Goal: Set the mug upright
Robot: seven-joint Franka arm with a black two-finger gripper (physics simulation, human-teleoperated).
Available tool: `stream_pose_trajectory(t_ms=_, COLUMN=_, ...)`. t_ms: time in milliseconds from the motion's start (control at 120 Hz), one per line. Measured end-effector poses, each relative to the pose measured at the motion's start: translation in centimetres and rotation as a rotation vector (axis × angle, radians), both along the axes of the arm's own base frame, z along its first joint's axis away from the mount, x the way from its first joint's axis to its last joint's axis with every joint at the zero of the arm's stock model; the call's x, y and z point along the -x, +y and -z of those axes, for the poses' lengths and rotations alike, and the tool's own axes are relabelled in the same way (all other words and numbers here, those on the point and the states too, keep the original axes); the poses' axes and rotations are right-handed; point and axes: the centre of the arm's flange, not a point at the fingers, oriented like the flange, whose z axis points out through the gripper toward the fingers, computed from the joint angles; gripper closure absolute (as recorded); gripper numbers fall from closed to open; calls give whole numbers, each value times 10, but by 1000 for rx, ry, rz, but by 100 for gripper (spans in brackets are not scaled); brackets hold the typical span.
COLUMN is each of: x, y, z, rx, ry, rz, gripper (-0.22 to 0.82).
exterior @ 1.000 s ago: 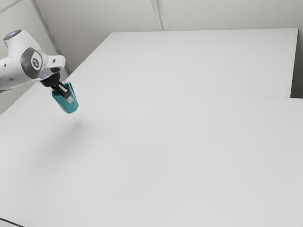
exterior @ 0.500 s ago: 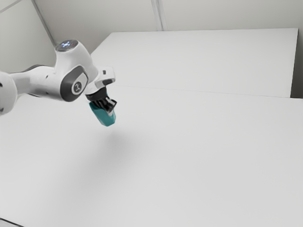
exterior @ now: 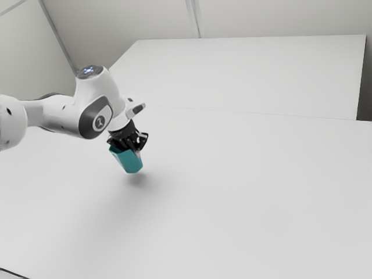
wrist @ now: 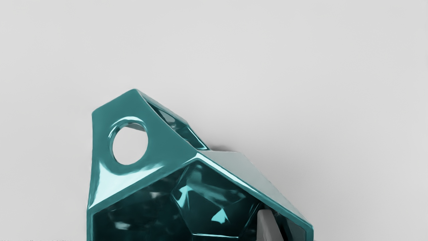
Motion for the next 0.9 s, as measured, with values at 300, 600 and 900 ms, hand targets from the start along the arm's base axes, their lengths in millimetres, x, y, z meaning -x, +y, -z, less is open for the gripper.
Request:
stream_pose_trajectory(t_ms=300, x=-5, y=-29, z=35, rx=34, ry=35, rz=-101, gripper=78)
stream_pose_trajectory(t_ms=600, x=-10, y=9, z=50, rx=55, ry=40, rz=-271, gripper=79)
stream_pose_trajectory(t_ms=900, x=-12, y=3, z=56, rx=70, ry=34, rz=-321, gripper=69)
